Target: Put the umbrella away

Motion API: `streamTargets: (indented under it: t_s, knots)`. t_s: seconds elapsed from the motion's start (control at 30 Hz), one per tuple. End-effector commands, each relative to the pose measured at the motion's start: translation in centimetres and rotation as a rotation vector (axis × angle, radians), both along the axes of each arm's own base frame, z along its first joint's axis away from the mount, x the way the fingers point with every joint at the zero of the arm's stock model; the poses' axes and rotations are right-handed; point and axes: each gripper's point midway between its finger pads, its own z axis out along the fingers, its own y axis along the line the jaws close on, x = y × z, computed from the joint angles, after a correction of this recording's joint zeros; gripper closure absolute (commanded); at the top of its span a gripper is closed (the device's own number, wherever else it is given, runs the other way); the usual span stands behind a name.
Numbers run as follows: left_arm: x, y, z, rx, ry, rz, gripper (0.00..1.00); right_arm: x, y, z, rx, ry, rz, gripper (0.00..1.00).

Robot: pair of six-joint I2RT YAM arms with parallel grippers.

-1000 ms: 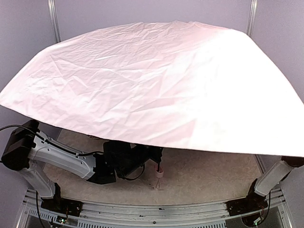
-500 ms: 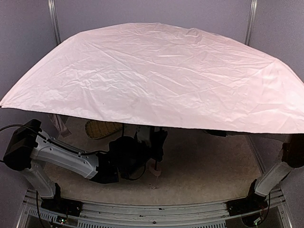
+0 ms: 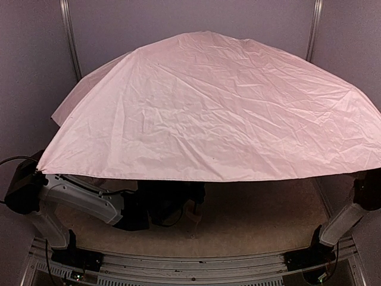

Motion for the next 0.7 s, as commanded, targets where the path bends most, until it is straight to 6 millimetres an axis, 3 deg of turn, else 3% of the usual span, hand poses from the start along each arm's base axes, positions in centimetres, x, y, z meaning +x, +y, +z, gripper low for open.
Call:
streamTargets:
  t_s: [0.0, 0.1, 0.17, 0.23, 0.3, 0.37, 0.47, 0.67]
  knots:
    - [0.0, 0.3, 3.3, -0.094, -0.047, 0.022, 1.00, -0.3, -0.2, 1.0, 0.006, -0.002, 0.018, 0.78]
    - [0.2, 1.2, 4.2, -0.084, -0.100, 0.032, 1.00, -0.8, 1.8, 0.0, -0.060, 0.011, 0.119, 0.82]
    - [0.2, 2.2, 5.8, -0.123, -0.149, 0.000, 1.00, -2.5, 4.8, -1.1, -0.188, -0.026, 0.287, 0.82]
    - [-0.1, 3.5, 7.1, -0.174, -0.185, -0.066, 1.00, -5.2, 8.6, -4.4, -0.397, -0.046, 0.524, 0.83]
    - [-0.5, 4.7, 8.2, -0.218, -0.218, -0.137, 1.00, -7.8, 10.5, -7.4, -0.526, -0.053, 0.706, 0.83]
    - [-0.5, 5.8, 8.4, -0.208, -0.257, -0.139, 1.00, -8.9, 11.1, -9.9, -0.583, -0.024, 0.793, 0.84]
    - [-0.5, 6.6, 8.7, -0.188, -0.303, -0.130, 1.00, -8.7, 11.4, -13.7, -0.629, 0.047, 0.811, 0.84]
    - [-0.9, 7.8, 8.9, -0.134, -0.385, -0.109, 1.00, -7.4, 11.0, -17.0, -0.640, 0.120, 0.792, 0.84]
